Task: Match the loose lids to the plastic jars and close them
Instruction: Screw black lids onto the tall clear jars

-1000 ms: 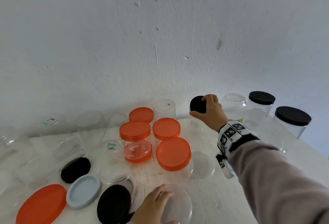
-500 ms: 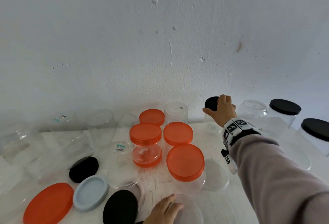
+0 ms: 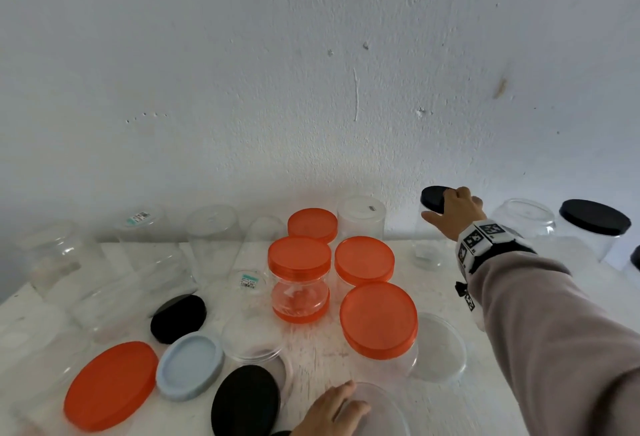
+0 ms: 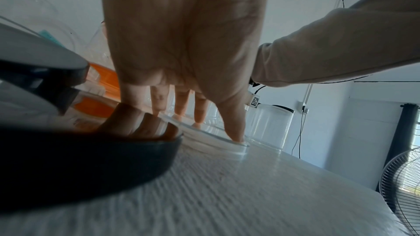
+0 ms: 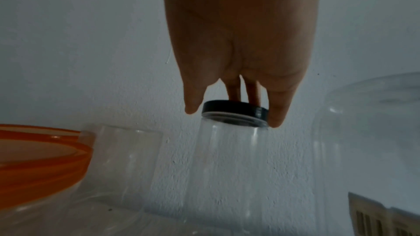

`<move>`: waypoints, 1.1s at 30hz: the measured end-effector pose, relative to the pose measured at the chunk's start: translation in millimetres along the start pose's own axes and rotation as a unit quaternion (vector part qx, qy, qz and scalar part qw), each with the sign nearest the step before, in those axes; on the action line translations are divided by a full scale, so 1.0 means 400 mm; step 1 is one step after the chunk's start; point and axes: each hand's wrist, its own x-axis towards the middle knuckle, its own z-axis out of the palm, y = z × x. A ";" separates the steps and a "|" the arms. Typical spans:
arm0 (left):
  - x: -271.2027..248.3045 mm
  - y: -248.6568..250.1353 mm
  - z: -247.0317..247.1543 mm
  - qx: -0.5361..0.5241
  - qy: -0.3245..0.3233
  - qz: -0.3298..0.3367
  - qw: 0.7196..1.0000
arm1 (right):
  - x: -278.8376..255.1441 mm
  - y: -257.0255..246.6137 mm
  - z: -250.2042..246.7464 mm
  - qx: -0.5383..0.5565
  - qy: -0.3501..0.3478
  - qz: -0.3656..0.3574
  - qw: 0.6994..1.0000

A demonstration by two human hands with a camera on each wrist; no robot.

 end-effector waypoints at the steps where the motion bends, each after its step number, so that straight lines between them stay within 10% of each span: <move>1: -0.009 0.014 -0.013 -0.068 -0.105 -0.034 0.992 | 0.002 -0.001 -0.004 -0.019 -0.018 -0.004 1.000; 4: 0.003 0.025 0.071 -0.134 -0.092 0.078 0.984 | 0.014 0.001 -0.030 -0.037 -0.055 -0.007 0.998; 10: 0.010 0.019 0.077 -0.133 0.034 0.037 0.990 | 0.042 0.067 -0.107 -0.032 0.063 0.111 0.991; 13: 0.002 0.020 0.082 -0.171 -0.083 0.071 0.979 | 0.043 0.119 -0.112 -0.079 -0.003 0.174 0.982; 19: 0.015 -0.002 0.079 -0.221 -0.150 0.058 0.962 | 0.053 0.163 -0.092 -0.009 -0.047 0.161 0.986; 26: -0.002 -0.077 0.052 -0.223 0.000 -0.035 0.974 | 0.049 0.160 -0.107 -0.045 -0.041 0.151 0.987; 33: -0.026 -0.150 0.029 -0.152 -0.011 -0.095 0.984 | -0.024 0.135 -0.133 -0.013 -0.011 0.159 0.987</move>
